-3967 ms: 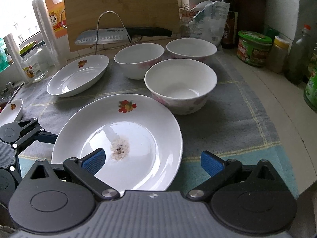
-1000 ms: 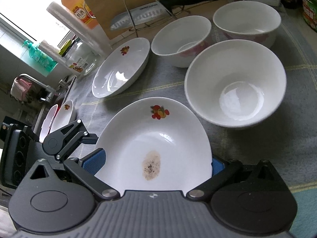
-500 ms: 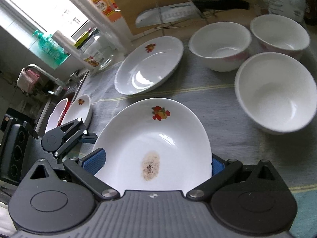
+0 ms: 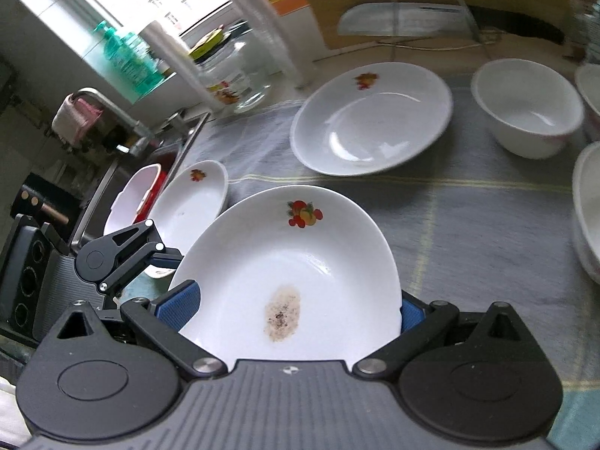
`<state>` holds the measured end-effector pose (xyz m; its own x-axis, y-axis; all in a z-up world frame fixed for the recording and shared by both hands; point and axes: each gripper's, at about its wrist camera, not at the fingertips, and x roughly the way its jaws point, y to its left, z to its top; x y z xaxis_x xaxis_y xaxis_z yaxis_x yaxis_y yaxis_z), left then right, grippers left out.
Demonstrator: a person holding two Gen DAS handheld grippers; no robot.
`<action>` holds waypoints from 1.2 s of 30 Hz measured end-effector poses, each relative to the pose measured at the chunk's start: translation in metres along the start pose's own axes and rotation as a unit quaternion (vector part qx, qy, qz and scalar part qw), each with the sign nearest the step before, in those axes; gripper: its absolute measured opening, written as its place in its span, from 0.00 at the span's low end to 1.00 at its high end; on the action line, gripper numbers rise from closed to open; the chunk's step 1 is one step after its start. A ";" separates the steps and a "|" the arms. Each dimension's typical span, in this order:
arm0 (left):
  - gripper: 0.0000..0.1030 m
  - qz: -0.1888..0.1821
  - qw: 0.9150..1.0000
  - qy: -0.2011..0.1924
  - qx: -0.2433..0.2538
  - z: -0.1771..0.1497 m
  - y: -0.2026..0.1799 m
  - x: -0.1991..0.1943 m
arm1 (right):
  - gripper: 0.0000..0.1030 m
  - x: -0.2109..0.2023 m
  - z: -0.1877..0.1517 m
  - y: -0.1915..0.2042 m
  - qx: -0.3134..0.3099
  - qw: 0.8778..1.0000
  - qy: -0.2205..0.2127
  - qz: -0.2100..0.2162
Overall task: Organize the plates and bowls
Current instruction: 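Lift the stained plate and carry it toward the plate by the sink, then lower the stained plate onto the other plate with the right gripper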
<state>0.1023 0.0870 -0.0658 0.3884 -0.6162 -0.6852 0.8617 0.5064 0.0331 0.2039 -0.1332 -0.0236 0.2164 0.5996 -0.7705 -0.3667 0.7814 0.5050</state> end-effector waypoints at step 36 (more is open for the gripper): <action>0.98 0.080 0.994 0.005 -0.079 -0.099 0.079 -0.097 | 1.00 0.138 0.068 0.126 -0.097 0.993 0.052 0.036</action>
<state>0.1004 0.2460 -0.0690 0.5123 -0.5148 -0.6874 0.7273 0.6857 0.0285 0.2489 0.0593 -0.0401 0.0931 0.6237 -0.7761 -0.5471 0.6833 0.4835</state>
